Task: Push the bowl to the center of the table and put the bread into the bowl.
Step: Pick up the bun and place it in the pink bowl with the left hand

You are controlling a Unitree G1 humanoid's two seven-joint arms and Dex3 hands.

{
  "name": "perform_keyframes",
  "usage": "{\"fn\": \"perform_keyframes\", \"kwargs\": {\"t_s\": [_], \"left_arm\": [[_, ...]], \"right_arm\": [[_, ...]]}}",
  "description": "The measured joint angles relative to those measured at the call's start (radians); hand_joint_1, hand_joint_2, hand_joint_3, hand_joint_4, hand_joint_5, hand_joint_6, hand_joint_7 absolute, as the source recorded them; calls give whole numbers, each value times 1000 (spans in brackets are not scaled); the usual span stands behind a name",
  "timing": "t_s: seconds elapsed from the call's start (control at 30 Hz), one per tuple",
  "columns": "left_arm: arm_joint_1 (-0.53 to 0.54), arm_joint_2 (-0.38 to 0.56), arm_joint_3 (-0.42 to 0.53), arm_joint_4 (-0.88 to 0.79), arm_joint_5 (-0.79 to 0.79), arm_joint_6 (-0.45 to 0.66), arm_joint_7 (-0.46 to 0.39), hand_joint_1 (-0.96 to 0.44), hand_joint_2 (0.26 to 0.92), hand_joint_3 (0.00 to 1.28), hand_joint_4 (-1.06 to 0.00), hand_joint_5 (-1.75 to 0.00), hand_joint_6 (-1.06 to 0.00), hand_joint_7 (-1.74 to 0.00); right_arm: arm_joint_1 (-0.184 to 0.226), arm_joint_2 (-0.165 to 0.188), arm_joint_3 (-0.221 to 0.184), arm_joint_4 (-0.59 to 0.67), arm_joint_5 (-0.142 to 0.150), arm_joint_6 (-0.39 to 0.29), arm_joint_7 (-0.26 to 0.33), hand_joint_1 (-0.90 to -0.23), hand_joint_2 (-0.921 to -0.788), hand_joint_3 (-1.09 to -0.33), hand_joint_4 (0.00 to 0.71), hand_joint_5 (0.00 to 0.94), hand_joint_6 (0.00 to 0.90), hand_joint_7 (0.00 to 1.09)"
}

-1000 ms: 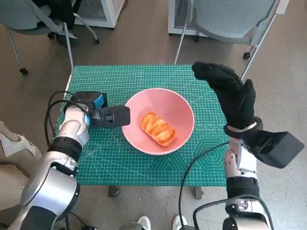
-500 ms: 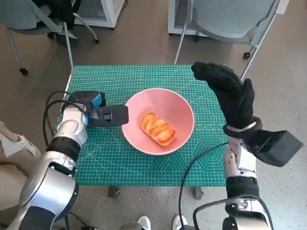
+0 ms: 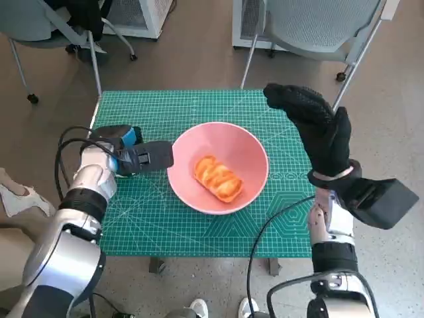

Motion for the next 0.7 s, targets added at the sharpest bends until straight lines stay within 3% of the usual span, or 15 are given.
{"fn": "perform_keyframes", "kwargs": {"t_s": [0.33, 0.7], "left_arm": [[23, 104, 78, -326, -30, -22, -8, 1, 848, 159, -756, -1176, -664, -1064], [159, 173, 185, -759, -31, 4, -52, 2, 829, 156, -799, -1161, -725, -962]], "right_arm": [[-4, 1, 0, 4, 2, -1, 0, -670, -921, -882, 74, 0, -1, 271], [-10, 1, -1, 4, 2, -1, 0, -670, -921, -884, 73, 0, -1, 270]]}}
